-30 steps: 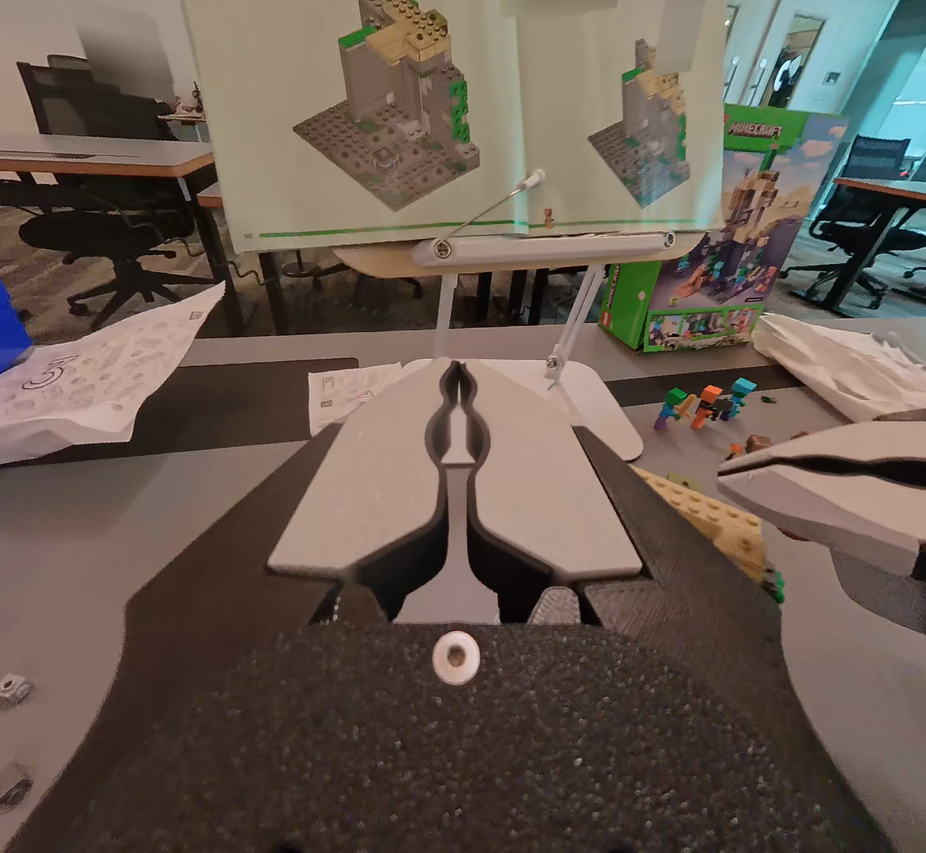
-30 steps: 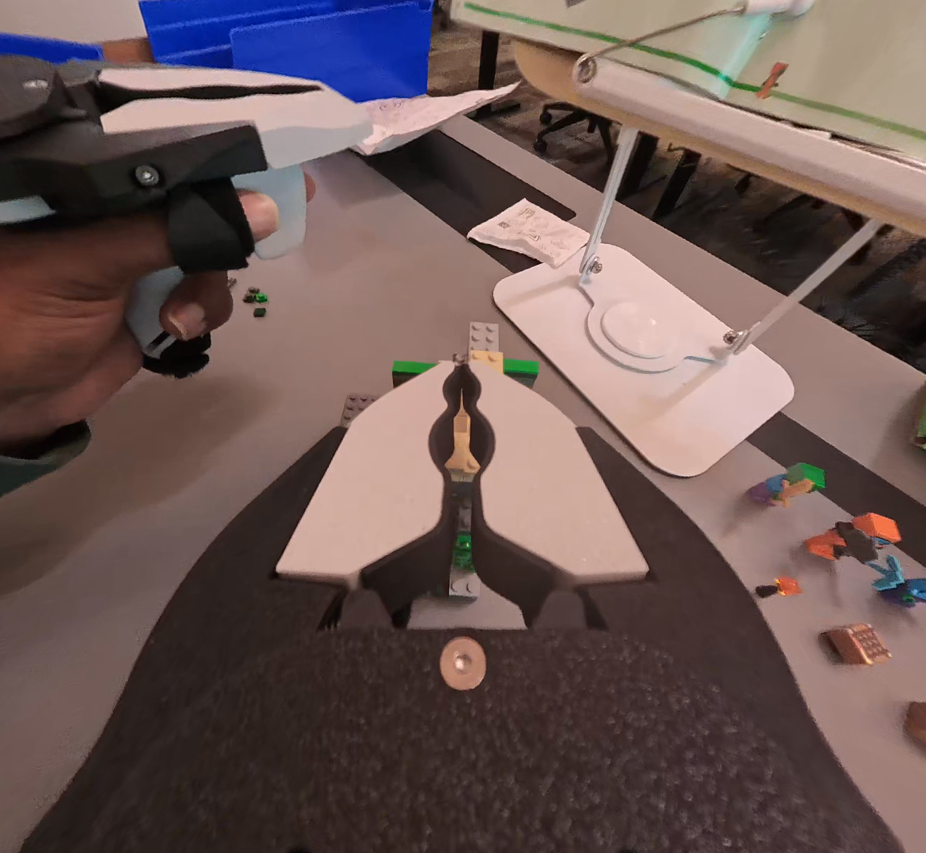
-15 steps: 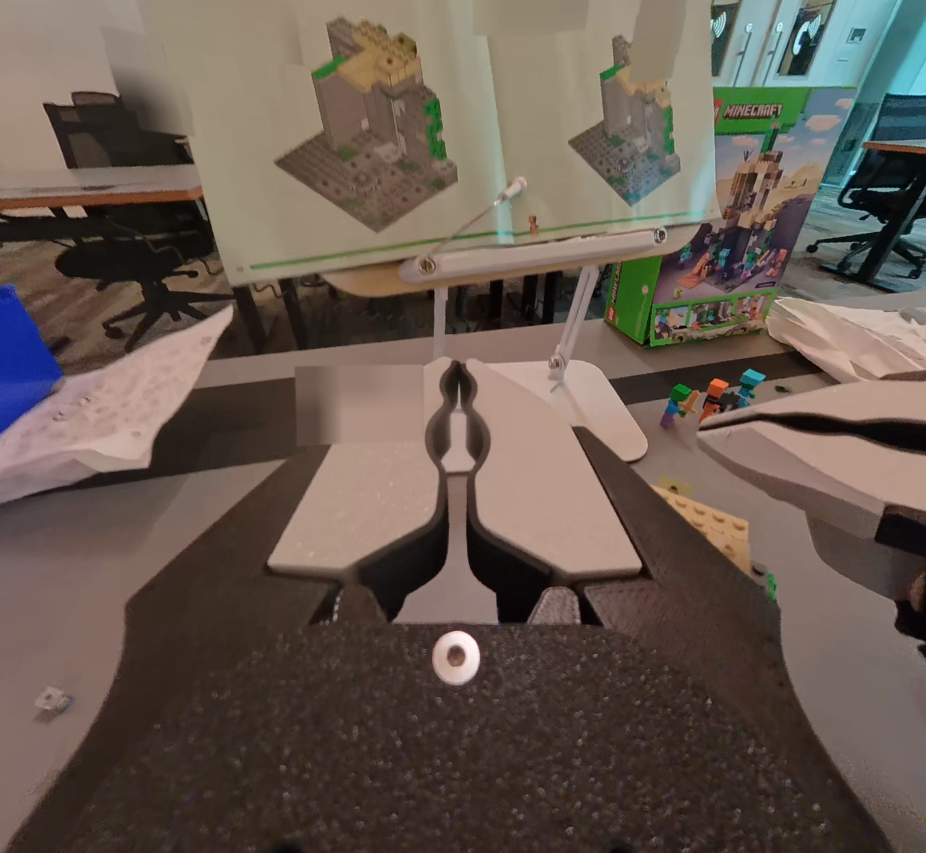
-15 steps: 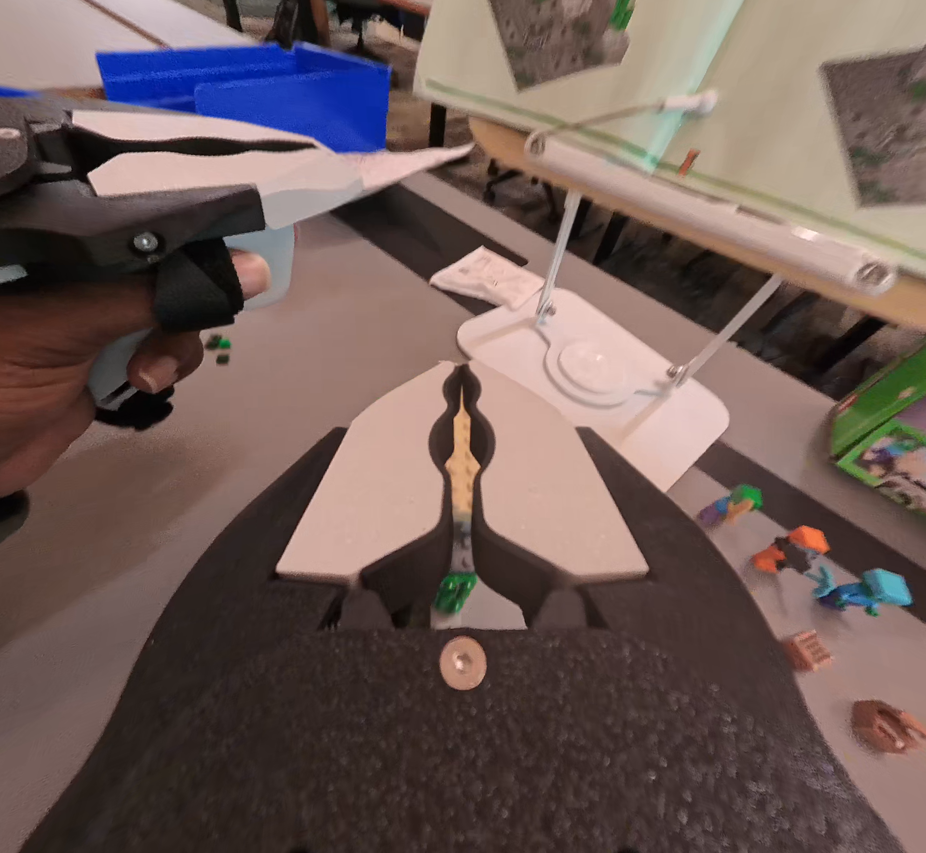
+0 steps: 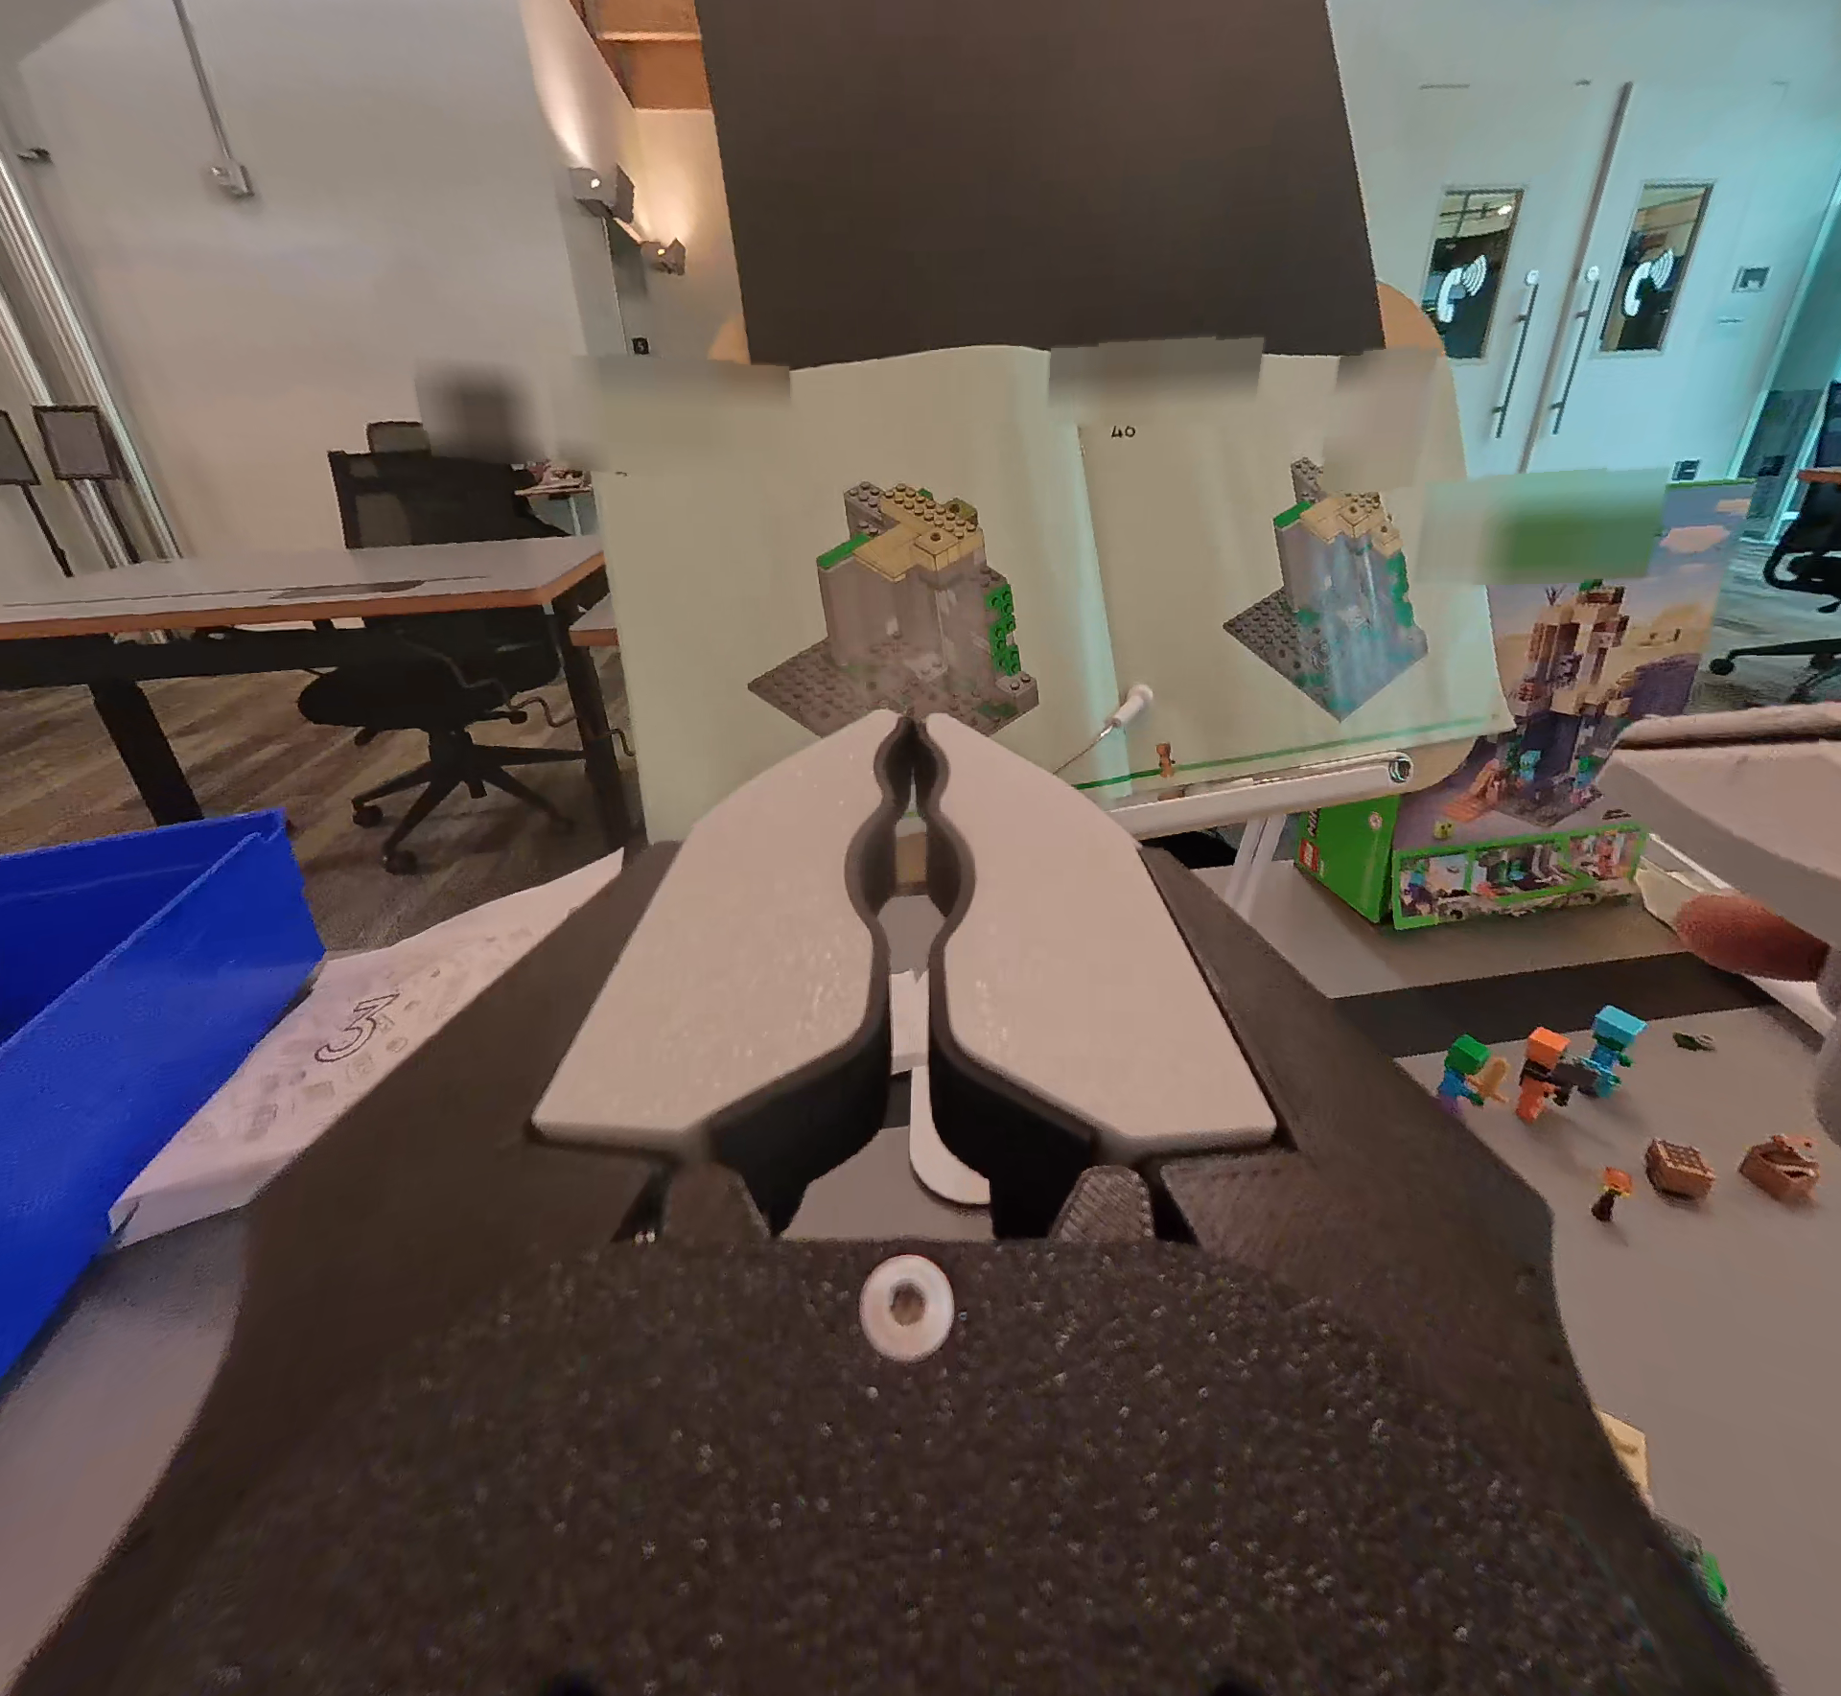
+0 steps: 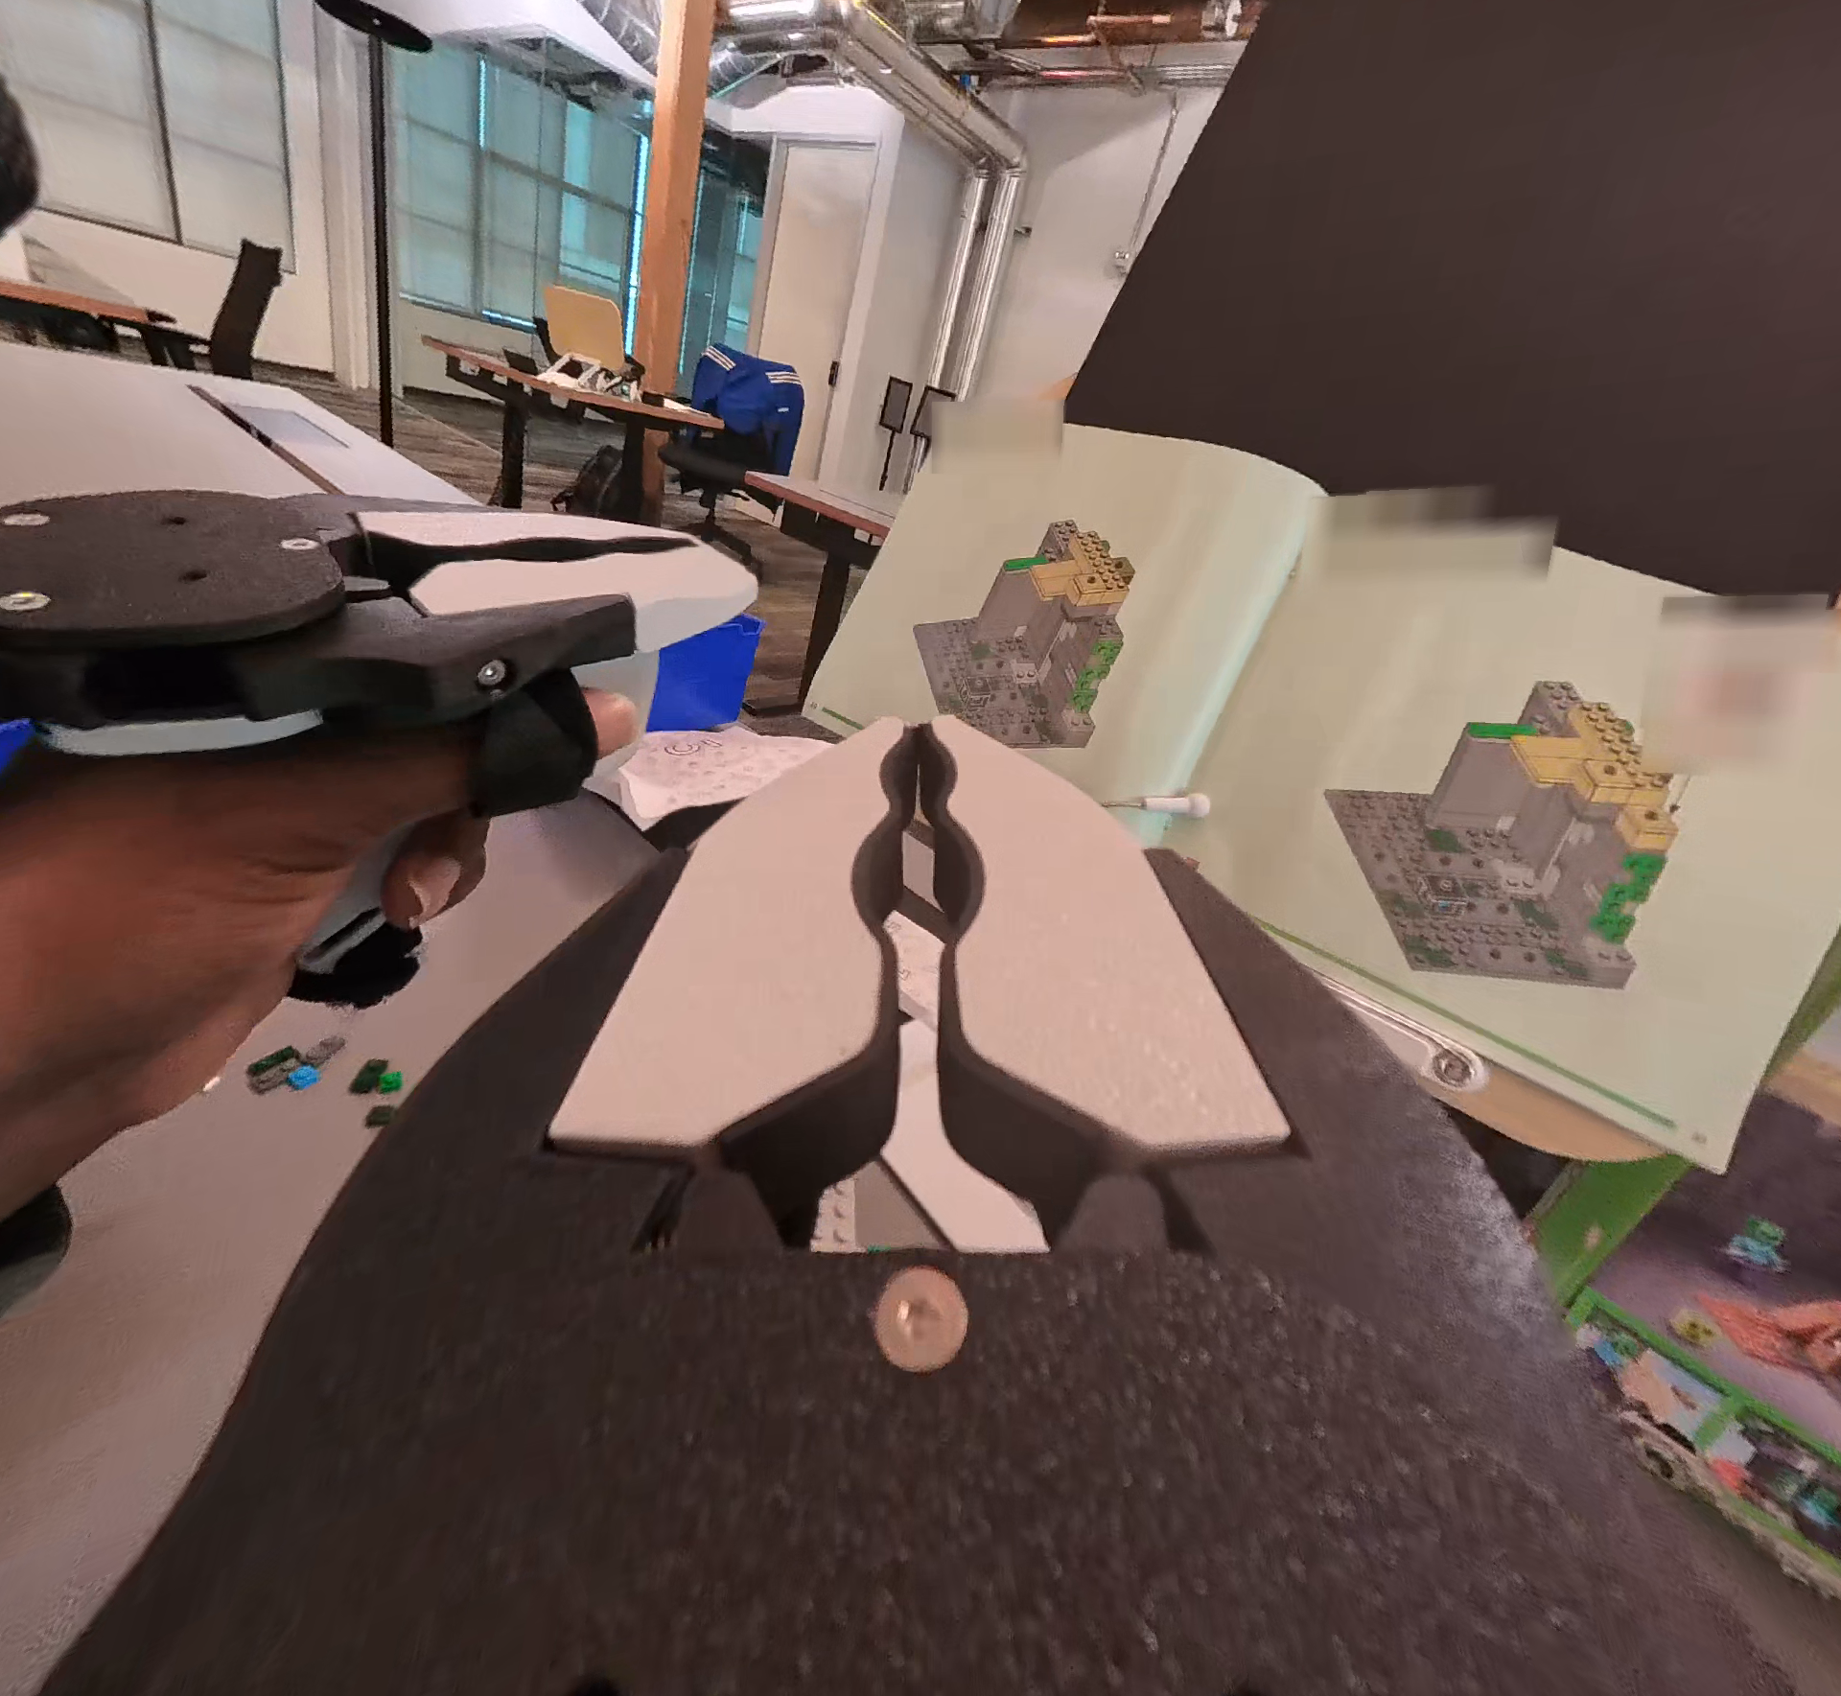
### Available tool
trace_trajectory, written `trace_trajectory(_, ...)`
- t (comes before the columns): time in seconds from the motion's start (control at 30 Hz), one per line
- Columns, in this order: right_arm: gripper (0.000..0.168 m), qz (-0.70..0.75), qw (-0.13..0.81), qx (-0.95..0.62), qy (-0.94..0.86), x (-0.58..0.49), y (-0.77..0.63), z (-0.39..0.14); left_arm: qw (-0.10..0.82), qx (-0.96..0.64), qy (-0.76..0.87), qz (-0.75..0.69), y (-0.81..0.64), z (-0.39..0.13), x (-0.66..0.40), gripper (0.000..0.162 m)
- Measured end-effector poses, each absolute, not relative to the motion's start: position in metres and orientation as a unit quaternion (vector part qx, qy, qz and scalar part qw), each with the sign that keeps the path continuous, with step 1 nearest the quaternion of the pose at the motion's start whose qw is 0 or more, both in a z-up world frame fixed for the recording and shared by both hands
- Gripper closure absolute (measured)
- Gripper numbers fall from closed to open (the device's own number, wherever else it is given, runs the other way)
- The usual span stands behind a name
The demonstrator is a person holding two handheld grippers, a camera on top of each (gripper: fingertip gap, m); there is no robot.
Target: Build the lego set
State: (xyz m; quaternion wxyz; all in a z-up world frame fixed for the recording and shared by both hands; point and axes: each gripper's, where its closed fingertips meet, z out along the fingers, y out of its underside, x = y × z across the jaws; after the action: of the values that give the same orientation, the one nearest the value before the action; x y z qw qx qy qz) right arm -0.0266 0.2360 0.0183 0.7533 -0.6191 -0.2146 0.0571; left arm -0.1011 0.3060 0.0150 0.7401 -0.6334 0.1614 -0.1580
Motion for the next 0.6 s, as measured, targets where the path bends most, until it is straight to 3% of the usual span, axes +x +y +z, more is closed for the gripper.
trace_trajectory(0.2,0.167,0.071,0.749,-0.622,-0.214,-0.016,0.236,0.011,0.736,-0.625,0.186,-0.183,0.297,0.007,-0.089,0.162)
trace_trajectory(0.4,0.146,0.022,0.772,-0.617,-0.148,0.028,0.239,0.023,0.74,-0.605,0.22,-0.197,0.28,0.01,-0.073,0.162)
trace_trajectory(0.6,0.164,-0.001,0.781,-0.615,-0.108,0.063,0.238,0.032,0.738,-0.595,0.242,-0.207,0.266,0.012,-0.051,0.162)
